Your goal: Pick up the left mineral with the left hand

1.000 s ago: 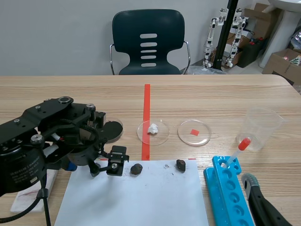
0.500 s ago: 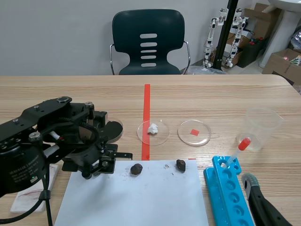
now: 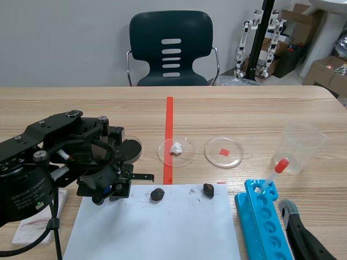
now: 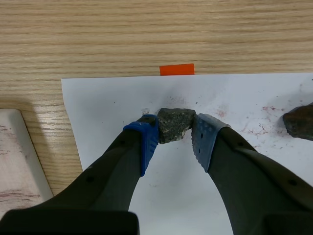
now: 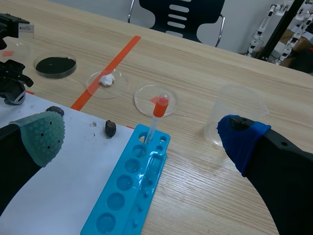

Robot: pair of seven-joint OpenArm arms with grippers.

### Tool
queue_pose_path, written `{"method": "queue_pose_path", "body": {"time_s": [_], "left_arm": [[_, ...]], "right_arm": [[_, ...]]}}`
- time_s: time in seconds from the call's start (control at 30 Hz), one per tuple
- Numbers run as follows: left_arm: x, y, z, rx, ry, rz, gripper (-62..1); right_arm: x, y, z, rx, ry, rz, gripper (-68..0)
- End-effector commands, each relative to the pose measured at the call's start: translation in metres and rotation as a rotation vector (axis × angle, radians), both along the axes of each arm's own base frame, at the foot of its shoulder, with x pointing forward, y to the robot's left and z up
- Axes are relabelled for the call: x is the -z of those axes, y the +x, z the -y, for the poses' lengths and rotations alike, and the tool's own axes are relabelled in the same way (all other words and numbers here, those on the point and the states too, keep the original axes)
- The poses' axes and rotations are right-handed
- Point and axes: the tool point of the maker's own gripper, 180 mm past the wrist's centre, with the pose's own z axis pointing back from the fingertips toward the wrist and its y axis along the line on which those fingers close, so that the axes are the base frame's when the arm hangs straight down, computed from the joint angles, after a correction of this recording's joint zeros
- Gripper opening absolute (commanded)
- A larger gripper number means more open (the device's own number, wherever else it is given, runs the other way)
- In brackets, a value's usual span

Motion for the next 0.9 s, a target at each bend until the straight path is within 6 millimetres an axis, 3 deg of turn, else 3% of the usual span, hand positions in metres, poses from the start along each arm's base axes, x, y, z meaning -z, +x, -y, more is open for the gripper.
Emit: {"method": "queue_pose_path", "body": {"time_s": [0.0,0.33,0.7,0.87], "left_arm": [[-0.004,0.004,0.004,0.002,-0.009,0.016,-49.7],[-0.013,0.014,-0.005,0.018,0.036,0.091,-49.6],[-0.062,0.028,-0.020,0.040,0.018,0.443,-49.6],[-0.070,0.029,-0.023,0.034,0.014,0.491,-49.6]], "right_arm": [[-0.009,0.004,0.001,0.005,0.008,0.036,0.4],[-0.009,0.004,0.001,0.005,0.008,0.036,0.4],[-0.009,0.004,0.001,0.005,0.008,0.036,0.4],[-0.009,0.004,0.001,0.005,0.008,0.036,0.4]]}}
